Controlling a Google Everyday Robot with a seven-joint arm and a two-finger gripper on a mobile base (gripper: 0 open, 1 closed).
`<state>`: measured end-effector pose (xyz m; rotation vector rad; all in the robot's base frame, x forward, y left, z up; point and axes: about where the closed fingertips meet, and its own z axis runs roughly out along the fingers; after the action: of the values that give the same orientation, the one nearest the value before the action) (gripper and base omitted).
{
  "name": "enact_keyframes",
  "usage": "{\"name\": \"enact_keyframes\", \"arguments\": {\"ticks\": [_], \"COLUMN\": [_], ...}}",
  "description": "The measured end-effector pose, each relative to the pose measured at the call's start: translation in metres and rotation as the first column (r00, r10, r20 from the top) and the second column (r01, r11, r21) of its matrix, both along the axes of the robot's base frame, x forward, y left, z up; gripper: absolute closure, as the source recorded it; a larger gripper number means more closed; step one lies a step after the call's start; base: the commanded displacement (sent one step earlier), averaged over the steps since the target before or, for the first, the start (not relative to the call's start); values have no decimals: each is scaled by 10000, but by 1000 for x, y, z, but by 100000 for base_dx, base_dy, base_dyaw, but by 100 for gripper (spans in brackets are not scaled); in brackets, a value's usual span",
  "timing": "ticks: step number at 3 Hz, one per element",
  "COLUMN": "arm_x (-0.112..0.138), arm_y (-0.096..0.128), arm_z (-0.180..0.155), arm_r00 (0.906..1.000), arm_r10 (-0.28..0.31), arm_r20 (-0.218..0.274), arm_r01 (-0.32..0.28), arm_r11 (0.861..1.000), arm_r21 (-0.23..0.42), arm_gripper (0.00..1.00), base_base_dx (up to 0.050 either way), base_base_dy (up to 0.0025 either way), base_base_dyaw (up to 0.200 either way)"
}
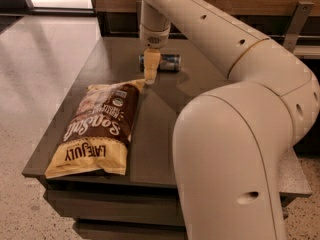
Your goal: Place redbull can upright
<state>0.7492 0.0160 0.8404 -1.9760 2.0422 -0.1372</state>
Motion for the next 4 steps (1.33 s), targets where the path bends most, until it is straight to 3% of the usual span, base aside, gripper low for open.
{"name": "enact_keyframes", "arguments": {"ticks": [1, 4], "arm_x": [1, 0], "arm_y": [-1, -5], "arm_z": [-1, 6], "arm_r00": [9998, 9997], "arm_r10": [-194, -222], "arm_r20": [8, 38], "arm_r01": [194, 222], "arm_r11": [9998, 9997], "arm_r21": [-57, -136], "arm_gripper": [17, 86], "base_base_dx": [0, 0], "base_base_dy": [0, 0], "base_base_dyaw": [0, 0]}}
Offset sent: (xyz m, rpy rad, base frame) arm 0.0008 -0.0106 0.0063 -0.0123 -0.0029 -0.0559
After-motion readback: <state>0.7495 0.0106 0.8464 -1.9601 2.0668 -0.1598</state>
